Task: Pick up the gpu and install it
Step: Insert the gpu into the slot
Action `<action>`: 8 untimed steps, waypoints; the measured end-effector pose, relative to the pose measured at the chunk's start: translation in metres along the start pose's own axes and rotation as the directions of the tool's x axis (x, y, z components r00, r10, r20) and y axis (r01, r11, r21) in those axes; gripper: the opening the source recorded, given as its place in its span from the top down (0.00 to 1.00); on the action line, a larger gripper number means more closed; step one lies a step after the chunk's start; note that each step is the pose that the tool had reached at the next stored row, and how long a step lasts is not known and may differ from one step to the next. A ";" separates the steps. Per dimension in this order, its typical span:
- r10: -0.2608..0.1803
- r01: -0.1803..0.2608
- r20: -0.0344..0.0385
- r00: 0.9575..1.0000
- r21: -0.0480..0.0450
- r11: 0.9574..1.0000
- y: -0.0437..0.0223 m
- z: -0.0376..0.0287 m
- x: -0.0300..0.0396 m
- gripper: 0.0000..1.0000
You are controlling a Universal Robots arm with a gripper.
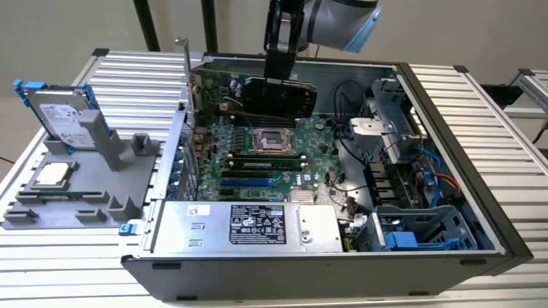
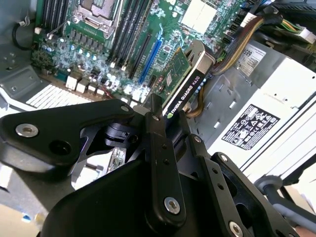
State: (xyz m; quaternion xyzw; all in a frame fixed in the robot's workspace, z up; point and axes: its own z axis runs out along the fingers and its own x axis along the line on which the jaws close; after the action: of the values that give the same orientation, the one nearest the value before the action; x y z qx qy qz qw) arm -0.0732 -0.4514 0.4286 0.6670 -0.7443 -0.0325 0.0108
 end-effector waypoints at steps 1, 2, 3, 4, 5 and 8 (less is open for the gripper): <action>0.000 0.000 0.000 1.000 0.000 1.000 0.0000 0.0003 0.0000 1.00; 0.000 0.000 0.000 1.000 0.000 1.000 0.0000 0.0004 0.0000 1.00; 0.000 0.000 0.000 1.000 0.000 1.000 0.0000 0.0006 0.0000 1.00; 0.000 0.000 0.000 1.000 0.000 1.000 -0.0001 0.0007 0.0000 1.00; 0.000 0.000 0.000 1.000 0.000 1.000 -0.0001 0.0009 0.0000 1.00; 0.000 0.000 0.000 1.000 0.000 1.000 -0.0001 0.0012 0.0000 1.00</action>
State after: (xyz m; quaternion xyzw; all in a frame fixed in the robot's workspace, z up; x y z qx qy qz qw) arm -0.0732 -0.4514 0.4273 0.6670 -0.7443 -0.0325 0.0108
